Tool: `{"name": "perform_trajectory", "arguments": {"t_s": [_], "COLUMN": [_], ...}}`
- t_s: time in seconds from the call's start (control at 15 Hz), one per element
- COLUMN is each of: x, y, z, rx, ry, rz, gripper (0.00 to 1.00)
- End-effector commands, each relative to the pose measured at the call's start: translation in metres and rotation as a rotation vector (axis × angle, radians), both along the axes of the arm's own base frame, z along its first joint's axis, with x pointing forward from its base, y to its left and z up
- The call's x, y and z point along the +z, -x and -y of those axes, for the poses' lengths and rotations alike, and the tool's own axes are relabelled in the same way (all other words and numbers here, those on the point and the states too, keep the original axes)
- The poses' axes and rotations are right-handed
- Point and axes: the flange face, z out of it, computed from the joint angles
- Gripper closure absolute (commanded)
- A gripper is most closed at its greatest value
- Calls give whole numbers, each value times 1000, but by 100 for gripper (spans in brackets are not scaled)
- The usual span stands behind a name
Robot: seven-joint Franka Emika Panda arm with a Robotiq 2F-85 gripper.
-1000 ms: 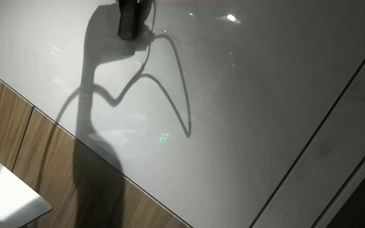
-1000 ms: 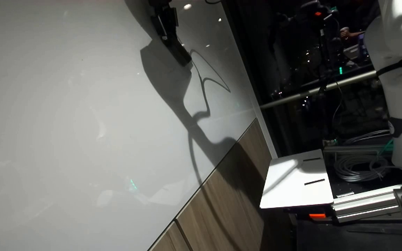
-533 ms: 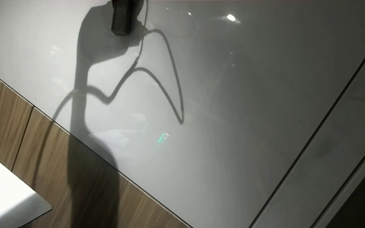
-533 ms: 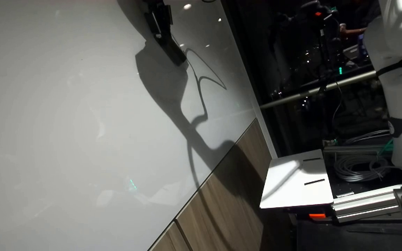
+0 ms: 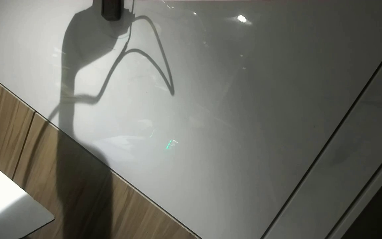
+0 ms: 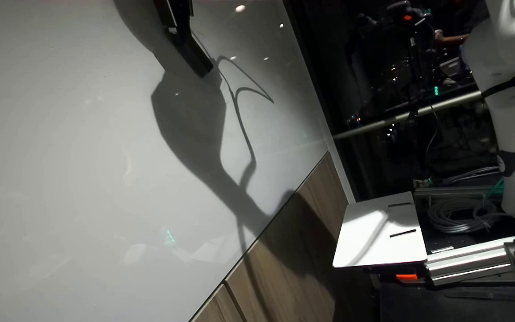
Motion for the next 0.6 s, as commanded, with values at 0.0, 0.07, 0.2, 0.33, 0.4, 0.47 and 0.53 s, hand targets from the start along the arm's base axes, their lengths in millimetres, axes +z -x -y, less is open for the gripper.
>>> {"name": "perform_trajectory", "arguments": {"t_s": [0.0,0.07,0.2,0.33,0.4,0.47,0.53], "x": [25,31,41,50,54,55,55], "y": [-20,-24,-27,-32,-35,-38,-40], "z": [3,10,22,40,51,63,74], "rx": [8,-5,-27,-57,-73,-92,-105], "ry": [21,23,19,13,10,10,9], "rz": [70,75,80,82,82,80,81], "gripper": [69,69,69,69,69,69,69]}}
